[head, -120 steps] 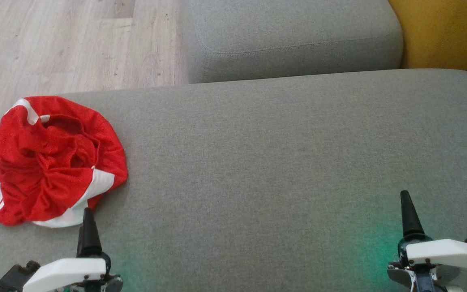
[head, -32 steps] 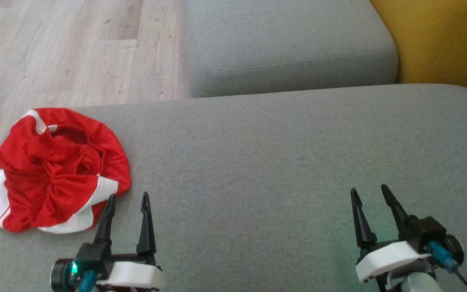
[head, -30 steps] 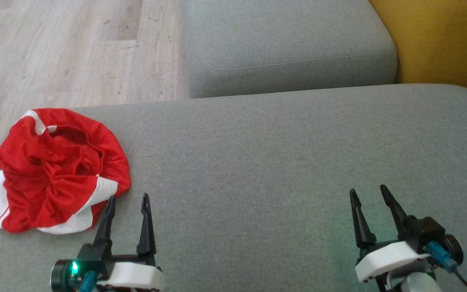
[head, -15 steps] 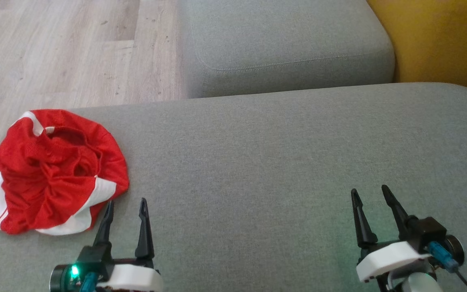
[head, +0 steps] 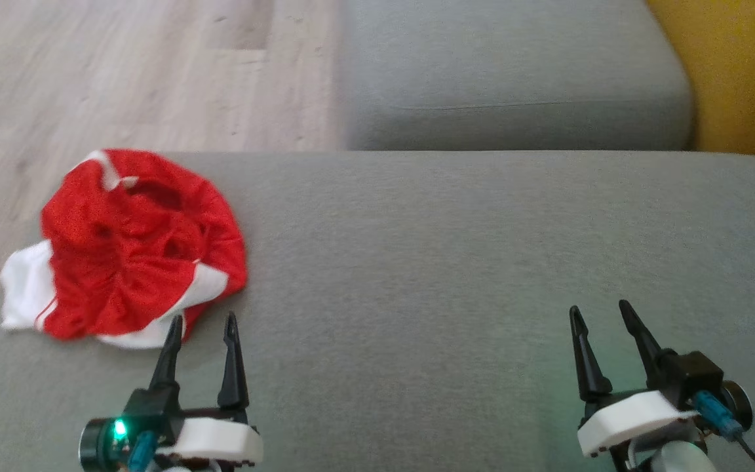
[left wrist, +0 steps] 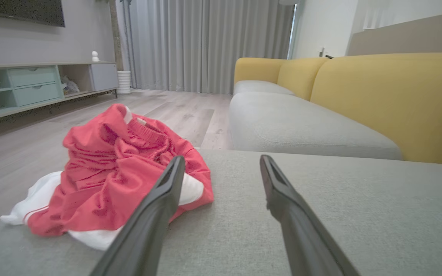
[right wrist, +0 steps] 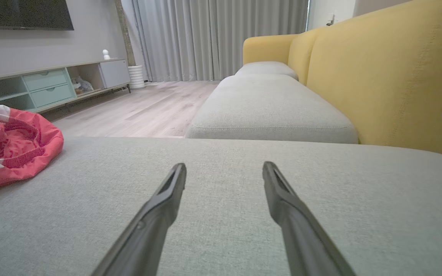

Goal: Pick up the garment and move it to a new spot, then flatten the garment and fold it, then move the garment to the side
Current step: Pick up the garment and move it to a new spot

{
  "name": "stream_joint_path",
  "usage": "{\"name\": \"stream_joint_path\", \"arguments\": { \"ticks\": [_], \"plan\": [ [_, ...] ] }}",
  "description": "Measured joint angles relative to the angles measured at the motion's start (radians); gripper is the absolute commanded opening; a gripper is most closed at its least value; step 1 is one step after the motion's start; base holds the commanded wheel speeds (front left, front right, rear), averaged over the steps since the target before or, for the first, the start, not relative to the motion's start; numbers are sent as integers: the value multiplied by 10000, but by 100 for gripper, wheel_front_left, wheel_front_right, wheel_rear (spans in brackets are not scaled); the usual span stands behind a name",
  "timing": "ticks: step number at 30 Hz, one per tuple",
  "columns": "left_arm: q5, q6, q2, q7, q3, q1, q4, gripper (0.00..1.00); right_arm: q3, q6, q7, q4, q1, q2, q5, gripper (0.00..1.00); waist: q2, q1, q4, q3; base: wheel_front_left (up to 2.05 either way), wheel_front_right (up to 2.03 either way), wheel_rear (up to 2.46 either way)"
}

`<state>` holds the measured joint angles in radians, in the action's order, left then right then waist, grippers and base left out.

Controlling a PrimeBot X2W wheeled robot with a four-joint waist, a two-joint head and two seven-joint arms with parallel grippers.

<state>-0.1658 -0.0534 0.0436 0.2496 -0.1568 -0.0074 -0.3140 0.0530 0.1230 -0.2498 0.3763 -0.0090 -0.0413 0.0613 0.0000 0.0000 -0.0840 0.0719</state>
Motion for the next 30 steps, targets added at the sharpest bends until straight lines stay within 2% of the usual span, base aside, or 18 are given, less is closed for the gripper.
{"name": "stream_joint_path", "arguments": {
  "ticks": [9, 12, 13, 19, 26, 30],
  "plan": [
    [-2, -198, 8, 25, 61, -87, 205, 100, 61, 0, -2, -27, -18, 0, -15, 100, 0, 0, -1707, -251, 0, 0, 0],
    [-2, -272, 8, 25, 245, -81, 324, 100, 50, 0, -2, -33, -31, 2, -96, 100, 0, 0, -2363, -351, 0, 0, 0],
    [-2, -303, 15, 27, 380, -79, 407, 100, 44, 0, -2, -36, -38, 2, -102, 100, 0, 0, -2793, -420, 0, 0, 0],
    [36, -360, 13, 27, 897, -78, 780, 100, 13, 0, -2, -40, -103, 2, -205, 100, 0, 0, -3872, -621, 0, 0, 0],
    [777, -412, 15, 27, 1503, -228, 1561, 100, -69, 0, -2, -115, -392, 2, -326, 100, 0, 0, -4237, -1051, 0, 0, 0],
    [1068, -61, 123, 29, 1647, -1341, 1810, 100, -268, 0, -4, -242, -483, 0, -832, 100, 0, 0, -4200, -1552, 0, 0, 0]
  ]
}}
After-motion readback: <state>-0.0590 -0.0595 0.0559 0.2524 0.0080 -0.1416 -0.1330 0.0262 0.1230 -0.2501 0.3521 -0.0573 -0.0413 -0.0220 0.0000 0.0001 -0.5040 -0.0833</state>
